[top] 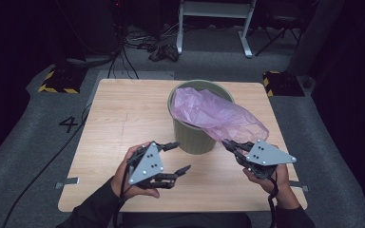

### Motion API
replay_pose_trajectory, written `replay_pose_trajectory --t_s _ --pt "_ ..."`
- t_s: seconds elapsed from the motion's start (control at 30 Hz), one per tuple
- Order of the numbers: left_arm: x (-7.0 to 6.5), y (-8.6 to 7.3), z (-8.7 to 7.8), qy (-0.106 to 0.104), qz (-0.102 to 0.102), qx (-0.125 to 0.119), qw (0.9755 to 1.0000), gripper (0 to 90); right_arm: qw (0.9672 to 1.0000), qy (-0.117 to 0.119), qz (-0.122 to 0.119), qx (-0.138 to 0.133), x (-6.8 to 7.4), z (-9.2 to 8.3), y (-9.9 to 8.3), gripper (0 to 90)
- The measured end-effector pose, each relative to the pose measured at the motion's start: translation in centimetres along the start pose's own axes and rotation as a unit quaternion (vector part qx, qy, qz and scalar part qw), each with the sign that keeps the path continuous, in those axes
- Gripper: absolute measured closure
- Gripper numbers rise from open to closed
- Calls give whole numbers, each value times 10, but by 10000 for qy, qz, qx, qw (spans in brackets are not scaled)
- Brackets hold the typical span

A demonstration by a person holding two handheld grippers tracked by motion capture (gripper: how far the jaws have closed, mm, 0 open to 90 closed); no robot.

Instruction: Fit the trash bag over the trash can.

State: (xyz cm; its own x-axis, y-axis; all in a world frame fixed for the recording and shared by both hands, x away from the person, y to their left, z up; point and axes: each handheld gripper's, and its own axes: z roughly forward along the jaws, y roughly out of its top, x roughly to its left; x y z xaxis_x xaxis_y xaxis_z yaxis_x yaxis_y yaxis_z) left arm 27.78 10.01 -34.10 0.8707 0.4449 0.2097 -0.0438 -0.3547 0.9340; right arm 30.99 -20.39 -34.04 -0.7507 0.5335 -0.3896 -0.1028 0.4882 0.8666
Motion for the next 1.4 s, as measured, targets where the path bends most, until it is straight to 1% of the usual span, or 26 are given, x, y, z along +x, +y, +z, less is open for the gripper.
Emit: replay_pose_trajectory --t_s 0.1,0.17,0.2,0.23,0.27,0.33,0.37,0.4,0.43,0.5,0.53,0.6,0.67,0.73,0.83,0.9,0.97,1.0,1.03,1.1,1.17,1.23,1.3,1.33,1.37,1.4 --pt "2 3 15 138 -191 -30 9997 339 9999 72 -77 -8 5 2 -1 863" --pt "11 6 22 213 -456 -160 9986 328 9999 96 -117 31 9 5 -3 849" --pt "16 7 24 335 -551 -201 9977 326 9998 112 -167 50 11 5 -3 847" --pt "20 9 26 381 -642 -282 9968 322 9996 150 -221 51 12 6 -4 844" --pt "25 12 27 351 -801 -368 9955 312 9995 183 -251 59 13 6 -5 845" --pt "33 17 31 462 -1173 -442 9910 304 9994 197 -290 61 15 7 -5 845" --pt "36 19 32 439 -1308 -533 9890 305 9993 210 -301 49 16 7 -5 843" --pt "37 21 33 486 -1387 -537 9877 305 9993 195 -324 37 16 7 -4 843" --pt "38 23 36 655 -1430 -494 9863 305 9992 197 -348 24 17 6 -4 843" --pt "39 23 40 804 -1465 -383 9852 327 9991 193 -384 8 18 5 -3 838" --pt "38 22 42 864 -1412 -302 9857 330 9990 184 -405 10 19 5 -3 834" --pt "37 21 44 898 -1223 -175 9883 334 9989 199 -415 -6 20 3 -2 825" --pt "37 21 45 1049 -1024 -102 9891 334 9987 233 -462 3 21 3 -1 819" --pt "39 20 47 1052 -898 -23 9904 332 9982 284 -519 1 22 3 -1 802" --pt "42 20 51 1213 -712 233 9898 324 9977 340 -583 -39 25 3 1 801" --pt "45 18 54 1332 -618 319 9886 348 9974 365 -621 -42 26 4 3 805" --pt "49 17 56 1450 -528 385 9873 477 9971 394 -649 -36 27 4 4 817" --pt "53 16 58 1540 -379 482 9862 516 9970 405 -659 -35 27 4 4 825" --pt "55 15 58 1586 -284 500 9857 608 9968 422 -679 -43 28 4 4 837" --pt "61 12 59 1590 -225 483 9858 730 9965 445 -700 -39 28 4 4 852" --pt "65 10 57 1744 -2 498 9834 865 9965 455 -703 -36 29 3 4 863" --pt "71 7 52 1573 -77 499 9863 900 9963 504 -694 -32 29 3 3 868" --pt "72 2 47 1676 29 557 9843 900 9962 522 -695 -5 29 3 1 871" --pt "73 -1 44 1613 -7 556 9853 900 9963 532 -676 6 29 3 0 871" --pt "73 -4 41 1493 -31 489 9876 900 9963 546 -657 12 29 3 -1 871" --pt "68 -5 39 1322 54 364 9905 898 9962 559 -659 43 29 4 -3 871"
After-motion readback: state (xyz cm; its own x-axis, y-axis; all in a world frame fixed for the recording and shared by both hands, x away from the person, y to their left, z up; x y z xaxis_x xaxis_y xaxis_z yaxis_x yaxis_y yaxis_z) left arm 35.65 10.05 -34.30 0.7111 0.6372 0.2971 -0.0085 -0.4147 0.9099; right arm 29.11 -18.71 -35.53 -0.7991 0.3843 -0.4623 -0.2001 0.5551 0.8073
